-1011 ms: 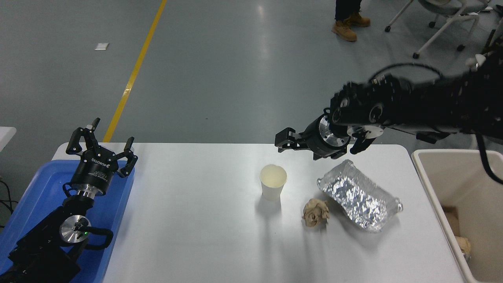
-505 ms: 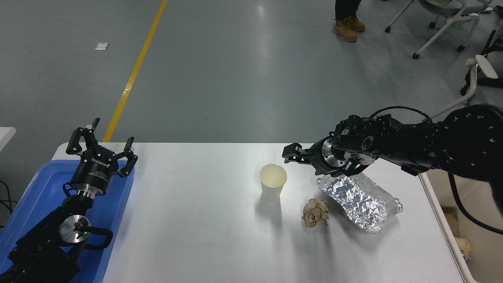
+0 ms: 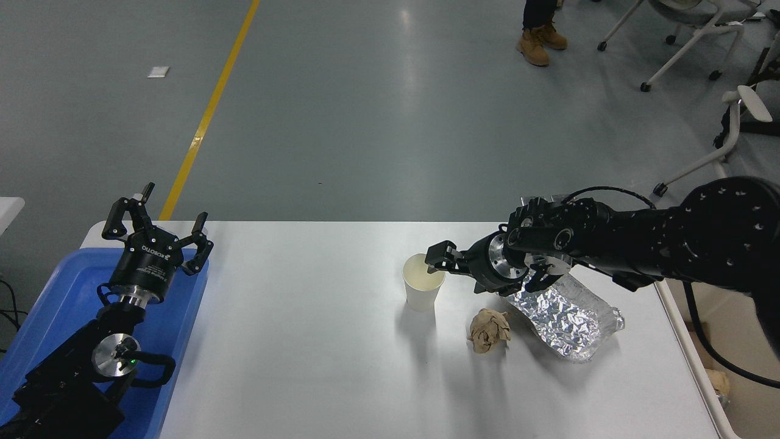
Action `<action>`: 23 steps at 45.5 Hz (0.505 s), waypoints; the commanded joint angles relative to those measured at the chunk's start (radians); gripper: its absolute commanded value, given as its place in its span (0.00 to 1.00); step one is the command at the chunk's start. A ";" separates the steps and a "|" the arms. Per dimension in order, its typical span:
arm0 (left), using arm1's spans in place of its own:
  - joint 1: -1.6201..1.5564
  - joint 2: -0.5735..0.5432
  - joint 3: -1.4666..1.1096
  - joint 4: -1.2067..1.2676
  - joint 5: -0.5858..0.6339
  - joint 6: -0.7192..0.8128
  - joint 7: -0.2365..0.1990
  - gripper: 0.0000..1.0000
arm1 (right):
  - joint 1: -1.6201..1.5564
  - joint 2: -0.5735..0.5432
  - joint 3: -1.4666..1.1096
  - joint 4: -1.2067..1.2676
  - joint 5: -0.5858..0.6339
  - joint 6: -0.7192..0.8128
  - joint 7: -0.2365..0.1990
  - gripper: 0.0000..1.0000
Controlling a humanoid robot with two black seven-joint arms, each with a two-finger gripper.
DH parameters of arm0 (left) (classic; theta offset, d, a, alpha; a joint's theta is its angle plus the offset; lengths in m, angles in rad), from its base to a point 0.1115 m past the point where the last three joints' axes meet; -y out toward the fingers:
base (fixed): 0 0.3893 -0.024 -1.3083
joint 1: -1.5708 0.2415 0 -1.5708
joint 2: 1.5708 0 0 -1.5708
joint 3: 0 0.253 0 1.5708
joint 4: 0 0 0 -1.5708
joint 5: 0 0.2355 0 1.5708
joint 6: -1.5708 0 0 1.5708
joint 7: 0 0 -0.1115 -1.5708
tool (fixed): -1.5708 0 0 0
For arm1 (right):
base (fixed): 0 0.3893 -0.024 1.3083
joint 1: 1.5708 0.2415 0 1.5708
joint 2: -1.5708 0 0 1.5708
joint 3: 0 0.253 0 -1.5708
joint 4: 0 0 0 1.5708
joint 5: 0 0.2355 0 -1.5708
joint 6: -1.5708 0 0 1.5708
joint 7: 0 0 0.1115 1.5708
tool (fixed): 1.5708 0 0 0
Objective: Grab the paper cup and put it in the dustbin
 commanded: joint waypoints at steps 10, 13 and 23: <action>0.000 0.000 0.000 0.000 0.000 0.000 0.000 0.98 | -0.054 0.000 0.056 -0.036 -0.023 -0.013 0.001 1.00; 0.000 0.000 0.000 0.000 0.000 0.000 0.000 0.98 | -0.054 0.000 0.056 -0.037 -0.023 -0.014 0.001 0.99; 0.000 0.000 0.000 0.000 0.000 0.000 0.000 0.98 | -0.057 0.000 0.057 -0.039 -0.049 -0.042 0.001 0.79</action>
